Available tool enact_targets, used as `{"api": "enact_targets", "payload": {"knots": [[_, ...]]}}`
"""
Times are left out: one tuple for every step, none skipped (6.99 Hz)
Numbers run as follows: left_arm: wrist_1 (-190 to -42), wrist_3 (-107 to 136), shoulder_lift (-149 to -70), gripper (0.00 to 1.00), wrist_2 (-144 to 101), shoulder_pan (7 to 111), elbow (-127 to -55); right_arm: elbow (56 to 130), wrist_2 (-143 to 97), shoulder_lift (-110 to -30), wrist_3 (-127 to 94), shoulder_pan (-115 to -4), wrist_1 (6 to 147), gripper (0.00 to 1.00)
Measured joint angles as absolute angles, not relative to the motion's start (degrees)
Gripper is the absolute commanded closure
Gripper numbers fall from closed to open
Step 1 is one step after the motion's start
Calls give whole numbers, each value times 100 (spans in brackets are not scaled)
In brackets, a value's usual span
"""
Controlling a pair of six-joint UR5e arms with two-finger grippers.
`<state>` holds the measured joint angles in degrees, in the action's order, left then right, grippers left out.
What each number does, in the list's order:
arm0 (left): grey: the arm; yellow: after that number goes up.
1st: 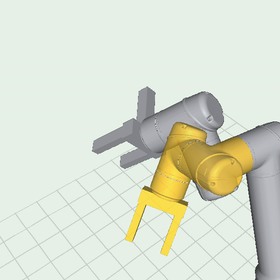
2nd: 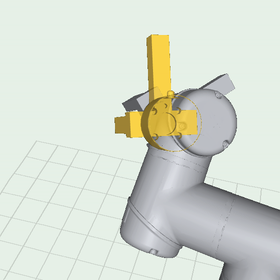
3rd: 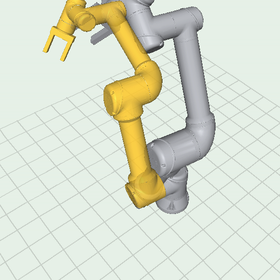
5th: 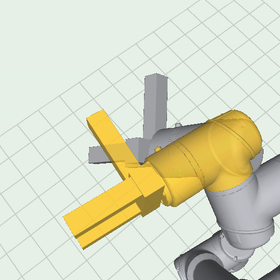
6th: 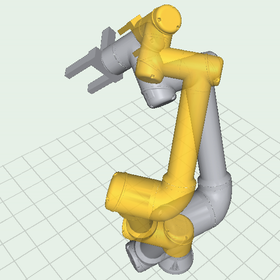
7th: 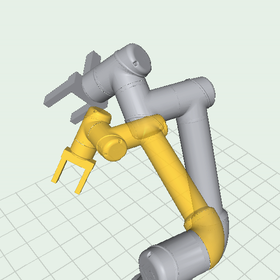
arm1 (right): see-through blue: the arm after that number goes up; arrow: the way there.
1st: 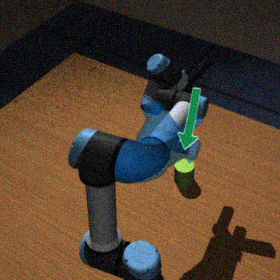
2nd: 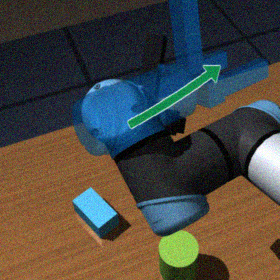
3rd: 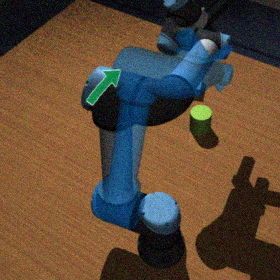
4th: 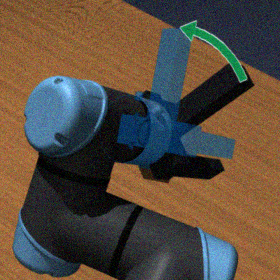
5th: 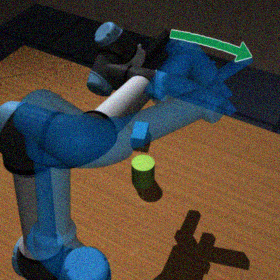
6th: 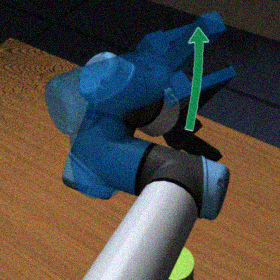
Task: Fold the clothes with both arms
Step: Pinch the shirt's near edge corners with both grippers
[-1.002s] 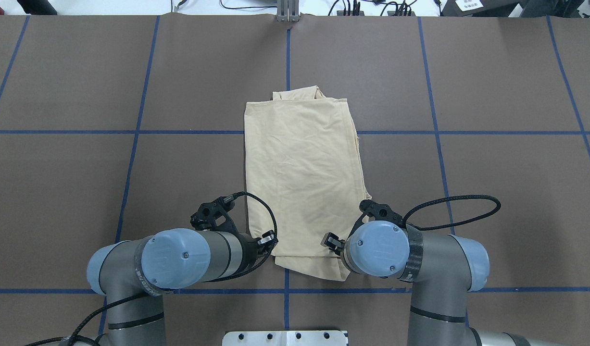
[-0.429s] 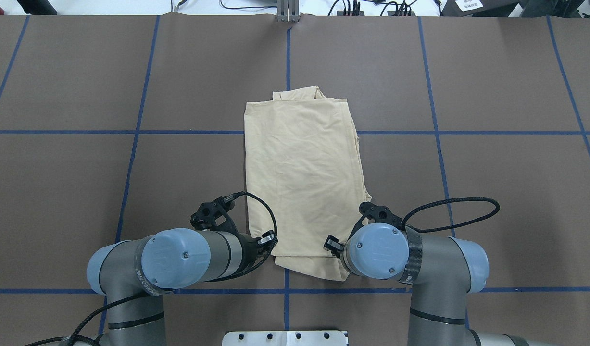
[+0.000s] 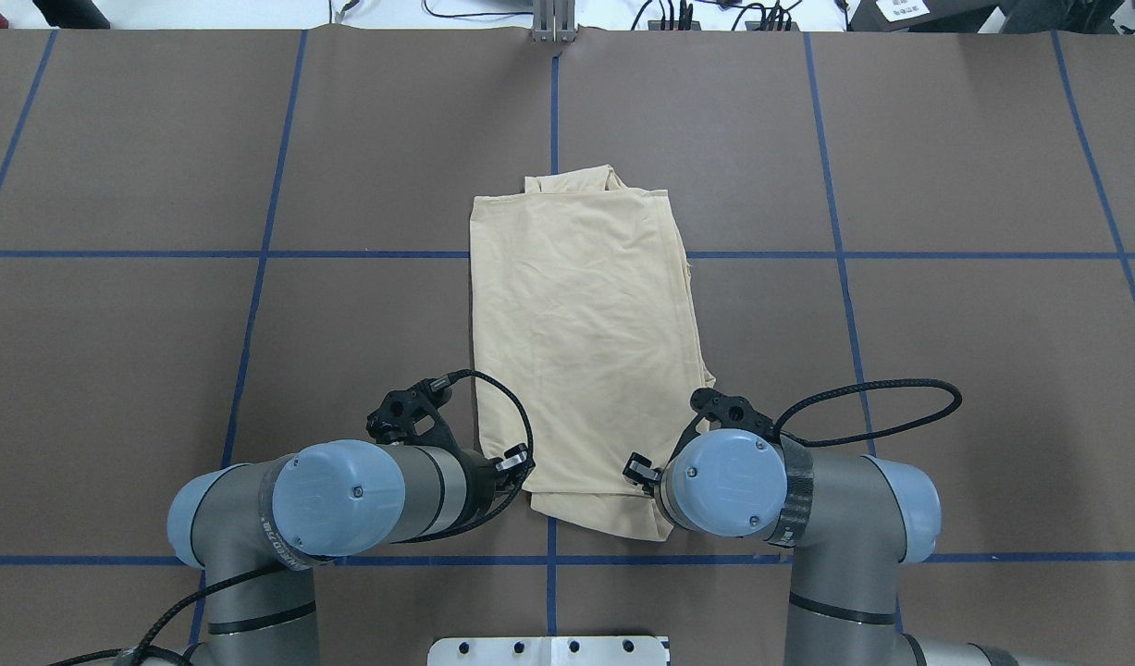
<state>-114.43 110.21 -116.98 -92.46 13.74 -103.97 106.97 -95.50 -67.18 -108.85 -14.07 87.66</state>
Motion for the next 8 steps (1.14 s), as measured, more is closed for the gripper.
{"api": "enact_targets", "payload": {"knots": [[-11443,11021,-11698,100,-9246,1374,-10397,10699,-9551,-6723,-10882,-1406,8762,81],[-11443,11022,-11698,100,-9246,1374,-10397,10702,-9546,-6730,-10881,-1409,8762,86],[-11443,11017,-11698,100,-9246,1372,-10395,10713,-9534,-6730,-10881,-1419,8764,86],[-11443,11008,-11698,100,-9246,1372,-10392,10729,-9533,-6727,-10881,-1439,8763,86],[-11443,11000,-11698,100,-9246,1373,-10390,10739,-9541,-6728,-10879,-1470,8764,86],[-11443,10995,-11698,100,-9246,1373,-10386,10743,-9552,-6730,-10875,-1492,8766,89],[-11443,10987,-11698,100,-9246,1374,-10385,10758,-9558,-6729,-10873,-1513,8763,96],[-11443,10982,-11698,100,-9246,1377,-10386,10778,-9561,-6728,-10872,-1529,8763,100]]}}
